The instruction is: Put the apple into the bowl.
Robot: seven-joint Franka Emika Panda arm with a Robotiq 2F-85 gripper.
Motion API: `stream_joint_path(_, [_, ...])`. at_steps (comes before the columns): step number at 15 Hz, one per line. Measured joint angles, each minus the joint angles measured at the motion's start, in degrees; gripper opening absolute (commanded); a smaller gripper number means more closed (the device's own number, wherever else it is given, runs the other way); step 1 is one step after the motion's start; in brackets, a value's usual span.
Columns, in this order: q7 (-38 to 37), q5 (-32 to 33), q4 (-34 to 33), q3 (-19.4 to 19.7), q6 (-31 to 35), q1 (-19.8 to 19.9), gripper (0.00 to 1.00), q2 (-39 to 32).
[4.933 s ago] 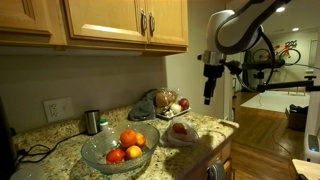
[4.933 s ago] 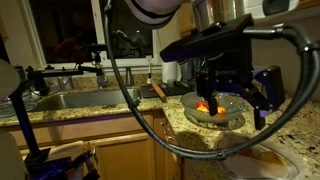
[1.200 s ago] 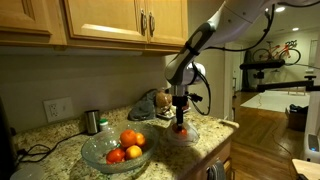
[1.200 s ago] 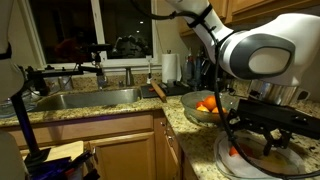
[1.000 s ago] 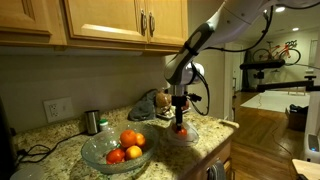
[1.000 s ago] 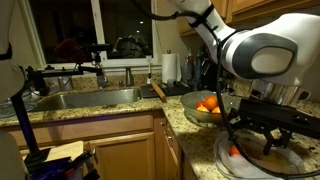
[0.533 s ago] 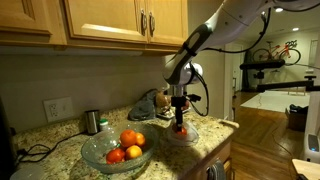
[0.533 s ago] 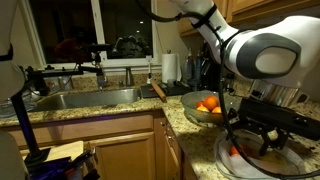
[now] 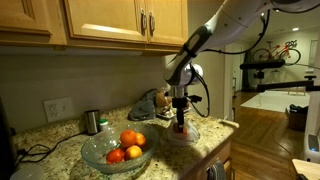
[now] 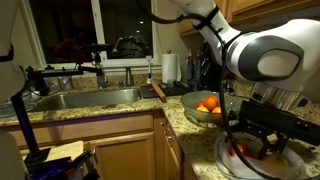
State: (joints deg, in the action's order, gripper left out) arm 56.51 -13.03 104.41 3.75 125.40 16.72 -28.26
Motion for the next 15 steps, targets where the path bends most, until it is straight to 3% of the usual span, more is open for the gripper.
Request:
stream_joint_path(6, [0.0,0.0,-1.3,0.0,-0.5,0.1,1.0,-1.2])
stream_joint_path(7, [0.0,0.0,-1.3,0.0,-0.6,0.1,0.81,-1.3])
stream_joint_path(10, [0.0,0.0,-1.4,0.0,-0.6,0.1,0.58,-1.3])
stream_joint_path(13, [0.0,0.0,-1.6,0.0,-0.6,0.1,0.41,-1.3])
stream_joint_path(15, [0.0,0.0,-1.8,0.0,-0.6,0.2,0.38,-1.3])
